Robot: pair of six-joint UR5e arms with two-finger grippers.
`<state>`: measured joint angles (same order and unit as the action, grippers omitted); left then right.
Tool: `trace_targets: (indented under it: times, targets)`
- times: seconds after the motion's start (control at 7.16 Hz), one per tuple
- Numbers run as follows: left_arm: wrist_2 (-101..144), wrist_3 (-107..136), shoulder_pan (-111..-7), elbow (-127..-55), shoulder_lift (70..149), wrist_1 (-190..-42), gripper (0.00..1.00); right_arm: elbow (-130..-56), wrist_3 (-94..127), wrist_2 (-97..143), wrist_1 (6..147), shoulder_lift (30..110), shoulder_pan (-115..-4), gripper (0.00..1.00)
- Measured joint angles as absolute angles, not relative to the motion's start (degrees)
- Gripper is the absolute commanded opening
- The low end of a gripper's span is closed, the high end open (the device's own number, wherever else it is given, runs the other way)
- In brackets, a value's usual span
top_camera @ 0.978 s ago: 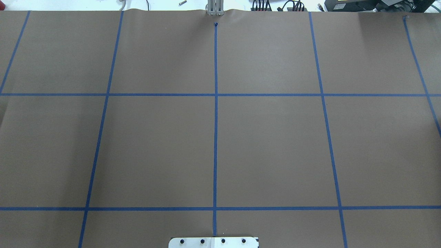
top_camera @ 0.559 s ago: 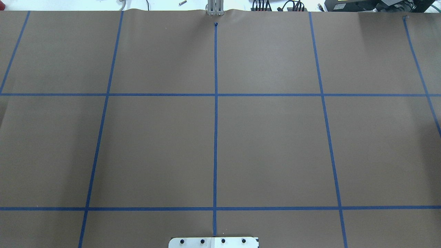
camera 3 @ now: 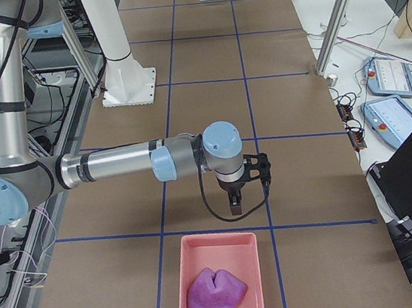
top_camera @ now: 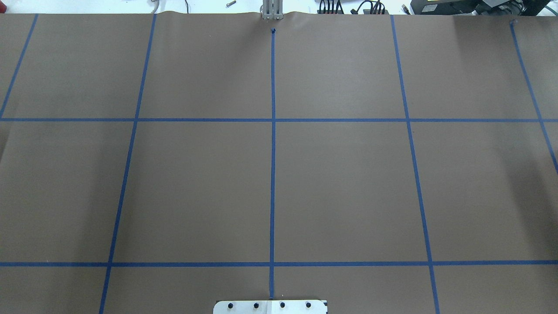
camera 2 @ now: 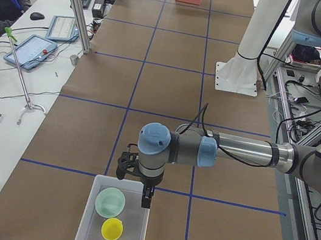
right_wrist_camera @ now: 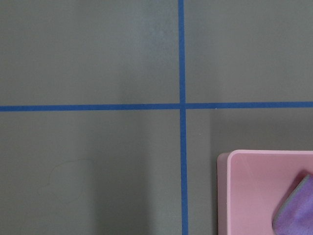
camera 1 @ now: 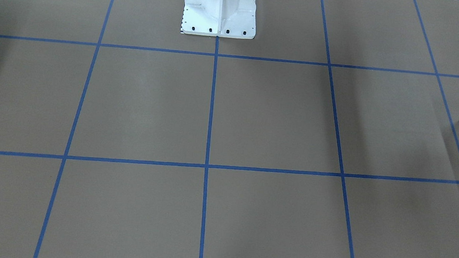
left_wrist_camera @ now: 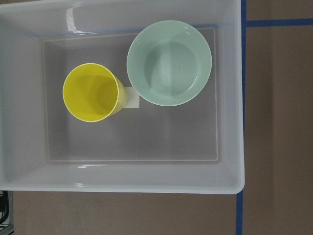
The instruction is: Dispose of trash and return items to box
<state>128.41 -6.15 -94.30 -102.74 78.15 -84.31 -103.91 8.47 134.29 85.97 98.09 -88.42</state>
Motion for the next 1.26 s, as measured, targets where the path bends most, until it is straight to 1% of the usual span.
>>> trace_targets:
  times: [0.28, 0.42, 1.26]
  targets:
    - [128.4, -6.2, -94.3, -103.0, 77.6, -84.4, 0.98, -104.2, 8.8, 128.6, 86.1, 99.5, -83.4, 1.0]
    - [128.4, -6.1, -94.3, -103.1, 77.6, -84.5, 0.98, -104.4, 8.9, 128.7, 86.0, 99.9, -82.6, 1.0]
    - [128.5, -5.8, -94.3, -103.1, 77.9, -85.3, 0.98, -104.6, 8.9, 130.0, 85.8, 102.2, -83.9, 1.0]
